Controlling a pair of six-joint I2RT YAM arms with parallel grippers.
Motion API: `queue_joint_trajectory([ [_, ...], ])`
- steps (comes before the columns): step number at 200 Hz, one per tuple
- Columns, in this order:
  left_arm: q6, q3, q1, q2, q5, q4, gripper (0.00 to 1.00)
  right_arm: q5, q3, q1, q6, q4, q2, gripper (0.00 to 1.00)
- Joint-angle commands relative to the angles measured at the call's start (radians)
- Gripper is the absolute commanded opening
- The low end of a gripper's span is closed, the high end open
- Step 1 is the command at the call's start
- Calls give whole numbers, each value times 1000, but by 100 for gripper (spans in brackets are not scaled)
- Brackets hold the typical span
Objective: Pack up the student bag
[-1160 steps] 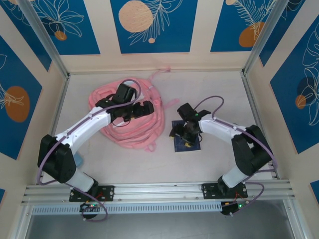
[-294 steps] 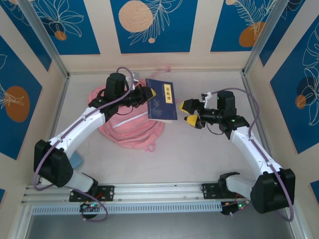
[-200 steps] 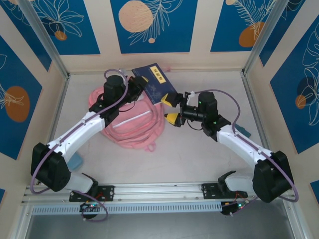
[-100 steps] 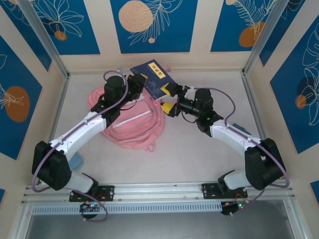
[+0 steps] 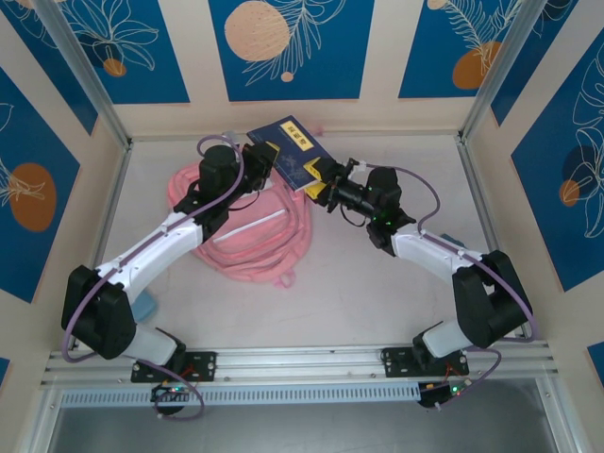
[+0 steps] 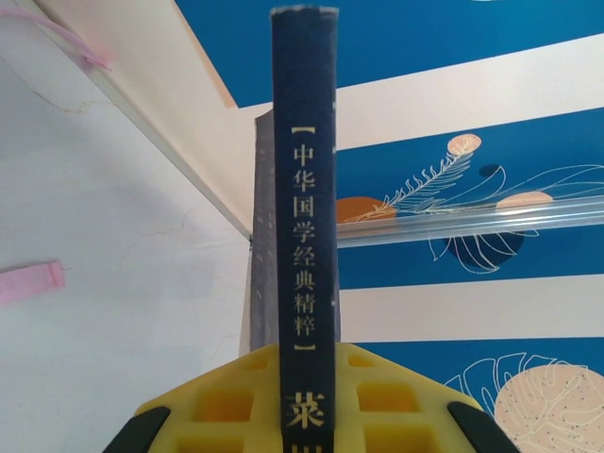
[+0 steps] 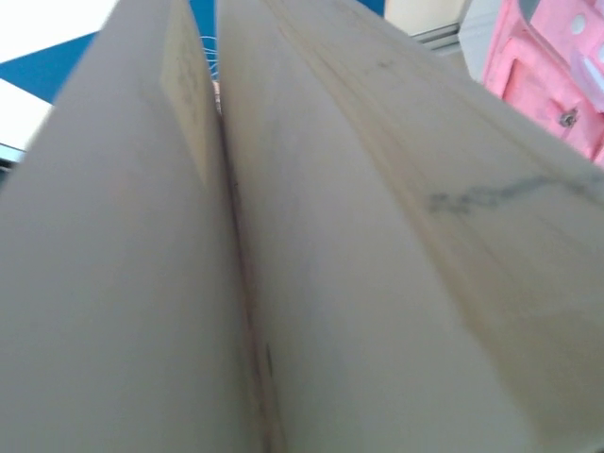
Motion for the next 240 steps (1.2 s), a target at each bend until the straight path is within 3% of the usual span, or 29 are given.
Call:
queue_joint_trajectory([
  [1,8,-9,-7,-19,-9,31,0,30,-5,2,11,62,-4,33],
  [16,3,-13,-7,-23,5,13,0,34,-14,-4,12,42,-17,19],
  [27,0,-11,-5,-31,28,-26,12,34,-23,-10,8,-22,-41,11],
  [68,135,15,9,-82,61,-294,54,66,-39,-57,-170,-320,-188,5],
  [105,466,83,22,-92,44,-667,76,83,-10,-114,-437,-709,-324,4],
  [142,947,303,23,-13,-39,-1093,82,91,-24,-194,-613,-976,-428,3],
  [165,1147,411,24,51,-56,-1259,86,53,-51,-249,-659,-1033,-468,3],
  [204,1283,419,21,122,-102,-1305,86,50,-86,-288,-690,-1096,-525,2],
  [240,1292,376,11,211,-117,-1270,72,41,-87,-305,-715,-1140,-536,2],
])
